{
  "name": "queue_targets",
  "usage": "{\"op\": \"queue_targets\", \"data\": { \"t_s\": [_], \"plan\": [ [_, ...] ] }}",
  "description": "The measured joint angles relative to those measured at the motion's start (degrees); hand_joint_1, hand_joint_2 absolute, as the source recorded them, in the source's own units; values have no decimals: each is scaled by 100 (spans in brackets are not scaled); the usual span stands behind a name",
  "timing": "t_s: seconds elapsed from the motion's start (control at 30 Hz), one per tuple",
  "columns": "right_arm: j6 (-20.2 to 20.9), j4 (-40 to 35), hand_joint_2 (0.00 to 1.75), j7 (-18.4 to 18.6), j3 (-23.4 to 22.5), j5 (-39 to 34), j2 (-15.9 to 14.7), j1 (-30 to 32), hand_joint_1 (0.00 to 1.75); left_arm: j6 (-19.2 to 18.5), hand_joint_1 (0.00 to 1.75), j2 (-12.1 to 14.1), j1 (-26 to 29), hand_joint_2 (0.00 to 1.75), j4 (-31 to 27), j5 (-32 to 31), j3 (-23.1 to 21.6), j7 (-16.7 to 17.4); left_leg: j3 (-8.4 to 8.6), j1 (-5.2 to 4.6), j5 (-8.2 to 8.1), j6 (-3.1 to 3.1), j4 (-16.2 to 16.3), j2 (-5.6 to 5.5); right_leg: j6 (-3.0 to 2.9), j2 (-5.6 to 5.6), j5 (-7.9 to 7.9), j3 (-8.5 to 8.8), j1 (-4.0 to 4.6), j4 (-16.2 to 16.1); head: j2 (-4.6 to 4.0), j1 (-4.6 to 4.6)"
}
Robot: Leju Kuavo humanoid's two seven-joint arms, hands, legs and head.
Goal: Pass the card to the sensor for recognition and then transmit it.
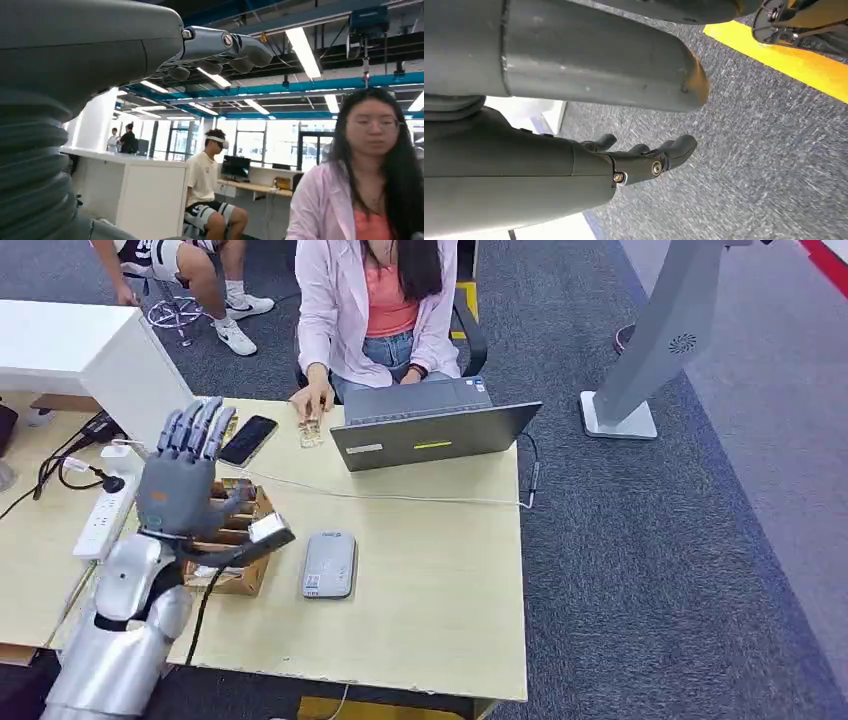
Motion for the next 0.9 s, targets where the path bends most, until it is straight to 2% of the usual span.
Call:
{"op": "queue_targets", "data": {
  "t_s": [0.1, 0.17, 0.23, 0.47, 0.7, 0.9],
  "plan": [
    [-51, 0, 0, -35, -85, -77, 4, 1, 0, 112, 0, 57, 526, 175, -511, -42, -11, 2, 0, 1, 0, 0, -2, -2, 0, -2, -1, 1, 0, 0, 0, 11],
    [-62, 0, 0, -63, -138, -112, 9, 14, 0, 165, 0, 118, 1018, 175, -938, -66, -13, 2, 5, 2, -5, -6, -1, 9, 0, 9, -1, -3, 1, 0, 0, -15],
    [-73, 0, 0, -63, -151, -114, 9, 24, 0, 160, 0, 140, 1252, 175, -1125, -77, -26, 2, -2, 3, -4, -6, -1, 1, 0, -5, -1, -5, 2, 0, 0, -2],
    [-73, 0, 0, -70, -239, -134, 13, 20, 0, -25, 0, 236, 1659, 175, -1559, -35, -26, -17, 3, 3, -3, -6, -1, 3, -2, -3, 2, 1, 2, 0, 0, -2],
    [-70, 0, 0, -63, -273, -123, 13, 20, 0, -714, 0, 393, 1934, 175, -1605, 81, -24, 225, 1, 4, -3, -6, -1, 2, -1, -3, 1, 0, 3, 0, 0, -2],
    [-64, 0, 0, -63, -276, -116, 13, 19, 0, -784, 0, 463, 1940, 175, -1529, 100, -24, 258, 2, 4, -3, -6, -2, 1, -1, -3, 1, 1, 2, 0, 0, 0]
  ]
}}
